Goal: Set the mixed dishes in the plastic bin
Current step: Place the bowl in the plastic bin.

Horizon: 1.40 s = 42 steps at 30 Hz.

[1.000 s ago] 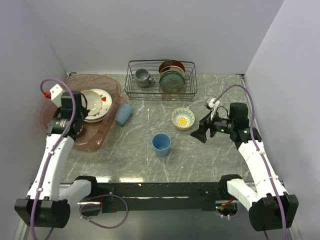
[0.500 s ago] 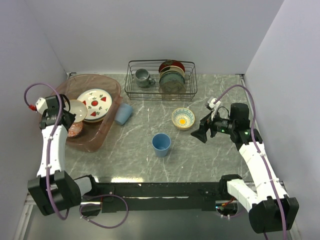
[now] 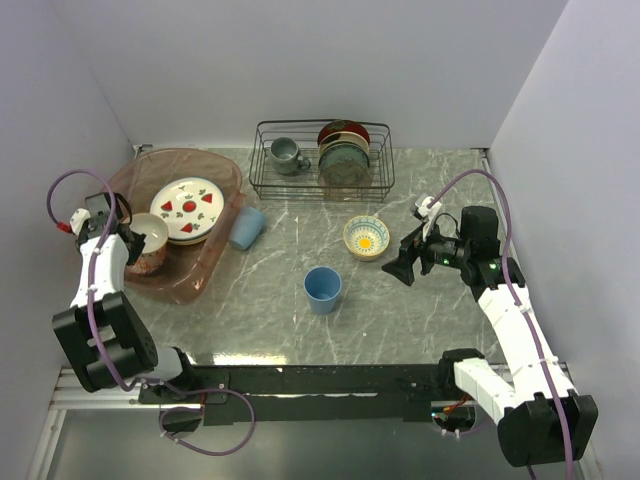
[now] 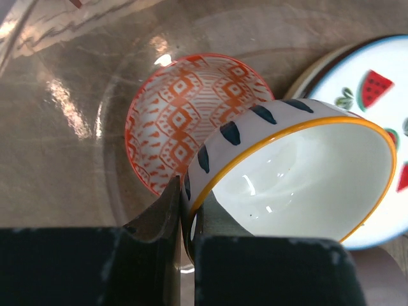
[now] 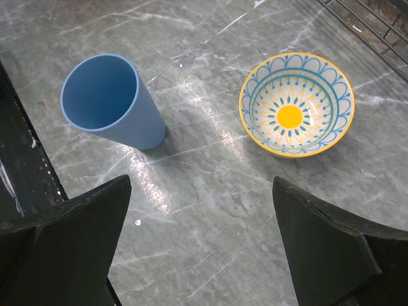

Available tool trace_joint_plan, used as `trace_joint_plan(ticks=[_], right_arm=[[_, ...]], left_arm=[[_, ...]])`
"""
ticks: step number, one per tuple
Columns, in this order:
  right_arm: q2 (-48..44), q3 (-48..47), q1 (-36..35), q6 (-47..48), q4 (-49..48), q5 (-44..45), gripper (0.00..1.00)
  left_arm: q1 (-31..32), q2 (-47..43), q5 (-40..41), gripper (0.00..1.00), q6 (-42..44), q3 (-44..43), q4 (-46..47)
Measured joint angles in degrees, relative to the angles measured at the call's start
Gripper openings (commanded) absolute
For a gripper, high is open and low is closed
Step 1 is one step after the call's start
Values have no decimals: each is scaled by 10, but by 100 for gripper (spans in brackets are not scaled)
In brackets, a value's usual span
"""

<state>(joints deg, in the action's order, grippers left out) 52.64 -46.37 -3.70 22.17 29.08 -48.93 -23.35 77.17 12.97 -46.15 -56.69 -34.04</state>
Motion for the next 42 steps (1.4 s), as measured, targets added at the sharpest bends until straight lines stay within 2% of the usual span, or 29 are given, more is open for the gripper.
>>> trace_joint_plan(ticks=[18,27,28,36,39,42], right_arm=[[0,0,0,0,0,3,100],[0,0,4,0,0,7,100],[0,0,4,0,0,7,100],[0,0,5,0,0,11,100],[0,0,6,0,0,12,100],[0,0,8,0,0,13,100]], left_arm=[[-25,48,4,10,5,7,8],[-28,51,4,22,12,7,9],[-28,51,4,26,13,7,9],[-32,51,3,28,16,7,10],[-33,51,3,36,16,7,10],[-33,48,2,49,17,7,10]])
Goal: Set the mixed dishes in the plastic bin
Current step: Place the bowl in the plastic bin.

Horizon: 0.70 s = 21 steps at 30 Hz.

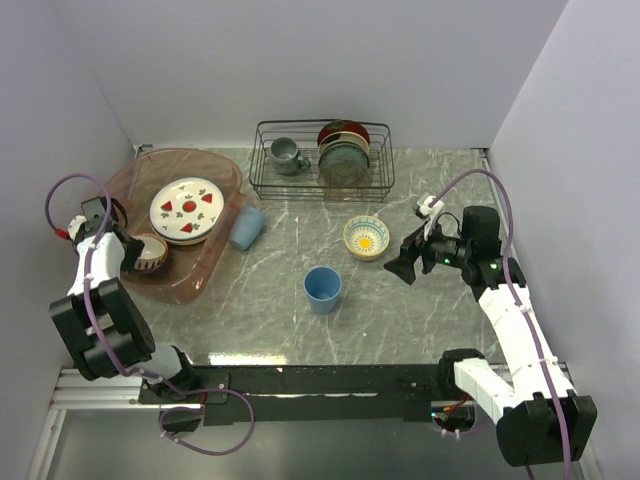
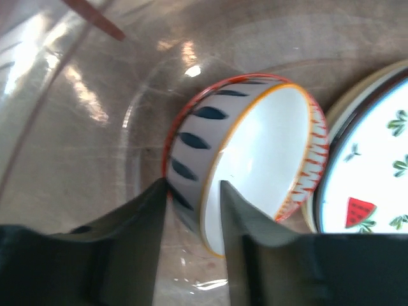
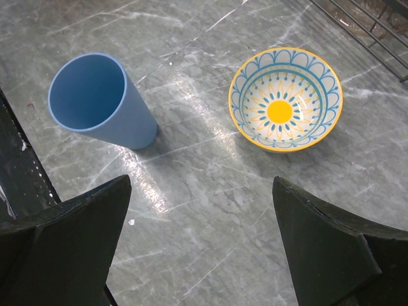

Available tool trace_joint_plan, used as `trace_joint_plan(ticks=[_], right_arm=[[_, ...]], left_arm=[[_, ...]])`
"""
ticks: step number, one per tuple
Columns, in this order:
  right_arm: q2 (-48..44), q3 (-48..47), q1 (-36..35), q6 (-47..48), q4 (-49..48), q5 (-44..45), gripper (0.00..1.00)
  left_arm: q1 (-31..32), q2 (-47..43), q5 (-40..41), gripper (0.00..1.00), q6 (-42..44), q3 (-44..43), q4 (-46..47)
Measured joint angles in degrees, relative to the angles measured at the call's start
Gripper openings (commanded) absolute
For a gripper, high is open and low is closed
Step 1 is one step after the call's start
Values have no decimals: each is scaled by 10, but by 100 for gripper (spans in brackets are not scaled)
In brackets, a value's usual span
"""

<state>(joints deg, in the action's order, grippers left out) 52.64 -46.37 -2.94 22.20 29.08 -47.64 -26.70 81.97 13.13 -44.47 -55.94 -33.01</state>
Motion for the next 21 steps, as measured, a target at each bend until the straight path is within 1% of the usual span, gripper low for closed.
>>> trace_joint_plan(ticks=[1,3,4,6,7,10,16,18,21], right_arm=[[0,0,0,0,0,0,100],[0,0,0,0,0,0,100],[0,0,0,0,0,0,100],[0,0,0,0,0,0,100],[0,0,0,0,0,0,100],[0,0,2,1,0,0,100],[0,0,2,2,0,2,100],[0,0,2,2,-1,3,100],[0,0,3,3,-3,7,100]], left_arm=[[0,-2,-1,56,2,0,0],[1,-8,-5,63,5,-3,0],[2,-12,-8,69,5,-7,0],[2,-21,-10,72,6,-11,0],[2,-27,-12,77,7,-13,-1],[1,-45,-13,85,9,-20,-7],[1,-88,-30,97,18,-27,-13],[1,-103,-43,99,23,-27,-17],[1,-123,-74,99,37,-27,-19]])
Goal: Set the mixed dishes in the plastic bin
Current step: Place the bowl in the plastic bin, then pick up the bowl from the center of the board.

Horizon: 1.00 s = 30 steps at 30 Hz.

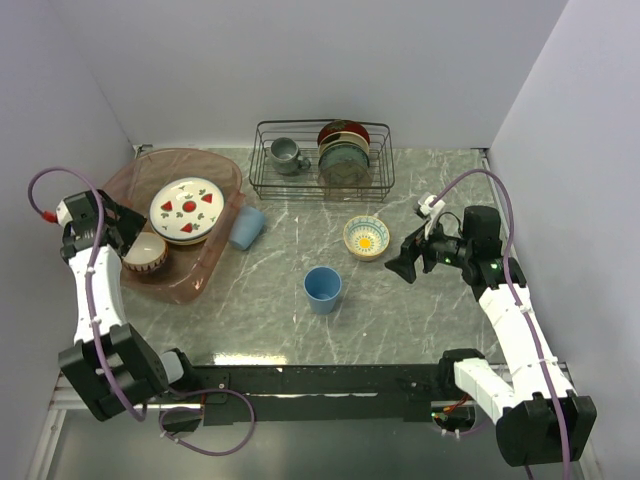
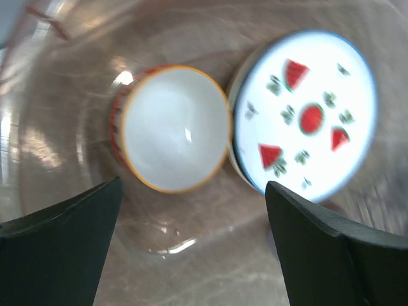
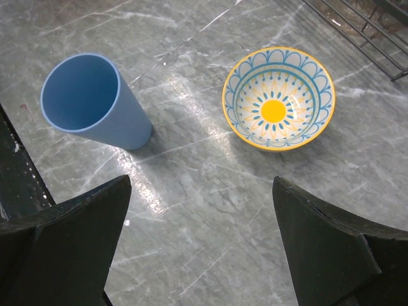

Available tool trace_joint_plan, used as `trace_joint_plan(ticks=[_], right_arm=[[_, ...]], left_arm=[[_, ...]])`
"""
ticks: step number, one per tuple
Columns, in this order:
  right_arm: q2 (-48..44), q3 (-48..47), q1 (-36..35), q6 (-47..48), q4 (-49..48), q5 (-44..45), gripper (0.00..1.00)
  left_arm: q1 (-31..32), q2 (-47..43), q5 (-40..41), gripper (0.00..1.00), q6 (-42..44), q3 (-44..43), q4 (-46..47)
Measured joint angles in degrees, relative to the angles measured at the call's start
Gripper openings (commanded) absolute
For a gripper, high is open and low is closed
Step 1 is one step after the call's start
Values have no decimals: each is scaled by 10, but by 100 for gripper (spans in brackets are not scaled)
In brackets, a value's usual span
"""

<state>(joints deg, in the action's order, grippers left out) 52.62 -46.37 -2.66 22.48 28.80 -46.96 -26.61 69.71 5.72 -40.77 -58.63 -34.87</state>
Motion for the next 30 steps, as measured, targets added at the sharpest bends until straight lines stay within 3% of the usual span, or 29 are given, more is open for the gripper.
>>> trace_joint_plan(ticks=[13,23,30], right_arm=[[-1,6,34,10,-15,5,100],[28,9,41,26,-6,7,100],[87,-63,40,47,43,1,100]], left_arm=[[9,-133,-216,99,78,30,18],[99,-209,-327,99,124,46,37],[125,-284,-395,99,132,105,82]])
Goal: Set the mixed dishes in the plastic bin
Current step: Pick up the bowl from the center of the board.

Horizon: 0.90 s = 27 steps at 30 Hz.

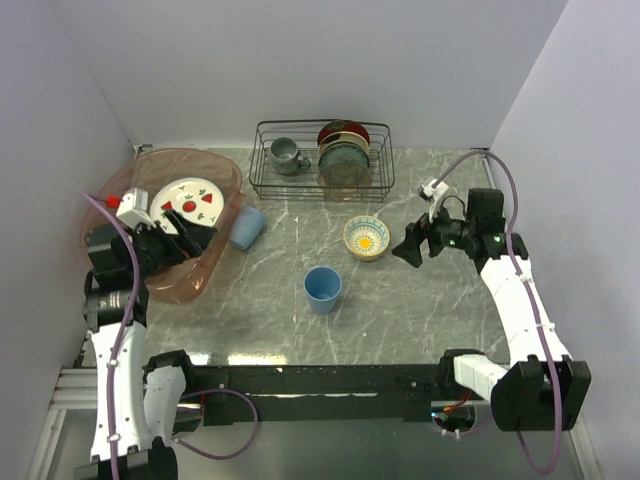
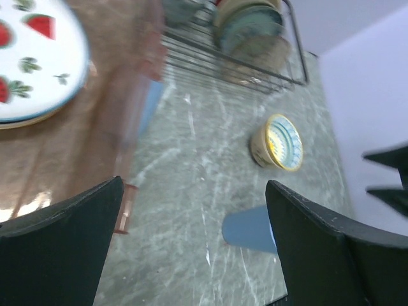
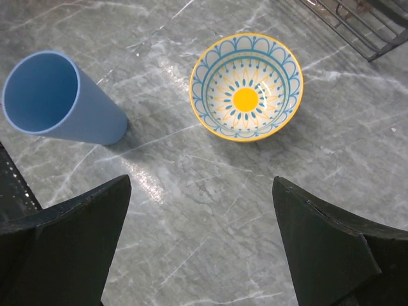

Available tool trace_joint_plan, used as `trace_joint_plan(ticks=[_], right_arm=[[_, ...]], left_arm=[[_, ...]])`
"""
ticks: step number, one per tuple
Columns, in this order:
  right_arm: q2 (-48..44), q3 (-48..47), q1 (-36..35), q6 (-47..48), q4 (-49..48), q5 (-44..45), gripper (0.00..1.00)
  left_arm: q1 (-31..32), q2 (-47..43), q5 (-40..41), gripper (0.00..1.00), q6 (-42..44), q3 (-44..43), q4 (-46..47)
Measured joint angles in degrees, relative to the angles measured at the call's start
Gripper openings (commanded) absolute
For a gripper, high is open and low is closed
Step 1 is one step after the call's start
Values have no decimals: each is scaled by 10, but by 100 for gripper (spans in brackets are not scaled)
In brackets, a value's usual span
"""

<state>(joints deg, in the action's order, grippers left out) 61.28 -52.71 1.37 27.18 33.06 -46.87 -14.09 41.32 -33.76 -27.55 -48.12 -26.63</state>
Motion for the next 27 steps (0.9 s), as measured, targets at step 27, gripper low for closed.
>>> trace_joint_plan(ticks=[27], right_arm=[[280,-256,-167,-99,77,129,90]], left_arm=[[22,-120,-73,99,-5,137,114]])
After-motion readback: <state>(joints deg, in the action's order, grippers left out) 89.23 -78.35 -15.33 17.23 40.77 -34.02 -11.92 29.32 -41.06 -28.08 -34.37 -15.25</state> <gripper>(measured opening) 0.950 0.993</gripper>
